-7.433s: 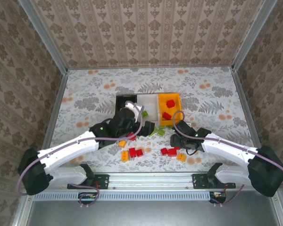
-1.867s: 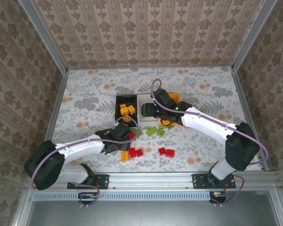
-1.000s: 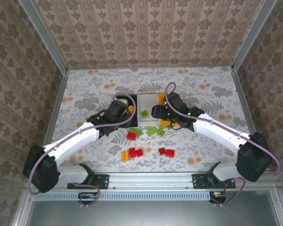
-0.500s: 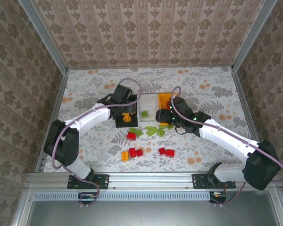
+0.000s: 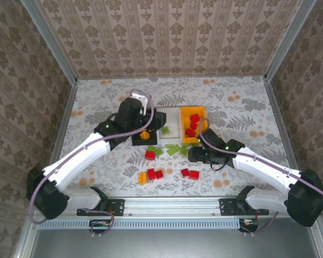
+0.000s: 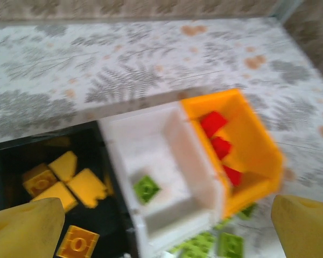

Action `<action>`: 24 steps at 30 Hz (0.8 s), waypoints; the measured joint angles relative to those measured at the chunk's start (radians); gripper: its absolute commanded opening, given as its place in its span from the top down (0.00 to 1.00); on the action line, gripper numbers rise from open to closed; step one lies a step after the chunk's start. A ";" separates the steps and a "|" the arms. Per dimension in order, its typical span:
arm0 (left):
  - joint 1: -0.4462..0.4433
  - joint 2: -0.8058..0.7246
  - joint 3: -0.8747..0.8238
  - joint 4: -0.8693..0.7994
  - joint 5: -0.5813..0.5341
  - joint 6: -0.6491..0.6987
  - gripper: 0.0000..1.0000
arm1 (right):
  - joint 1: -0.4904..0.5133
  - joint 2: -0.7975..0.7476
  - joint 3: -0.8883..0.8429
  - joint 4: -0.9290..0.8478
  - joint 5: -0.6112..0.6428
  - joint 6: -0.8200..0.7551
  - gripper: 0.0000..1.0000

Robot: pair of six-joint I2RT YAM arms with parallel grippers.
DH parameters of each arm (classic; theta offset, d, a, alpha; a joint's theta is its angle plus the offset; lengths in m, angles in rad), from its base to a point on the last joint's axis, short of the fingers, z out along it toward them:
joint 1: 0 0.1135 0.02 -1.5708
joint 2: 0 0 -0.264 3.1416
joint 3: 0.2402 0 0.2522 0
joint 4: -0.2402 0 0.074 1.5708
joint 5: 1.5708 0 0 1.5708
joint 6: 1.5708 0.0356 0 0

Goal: Sort the legos into containers by color

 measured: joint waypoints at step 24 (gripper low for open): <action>-0.279 -0.461 -0.521 -0.089 -0.274 -0.272 0.00 | 0.122 0.087 -0.134 0.027 0.044 0.082 0.49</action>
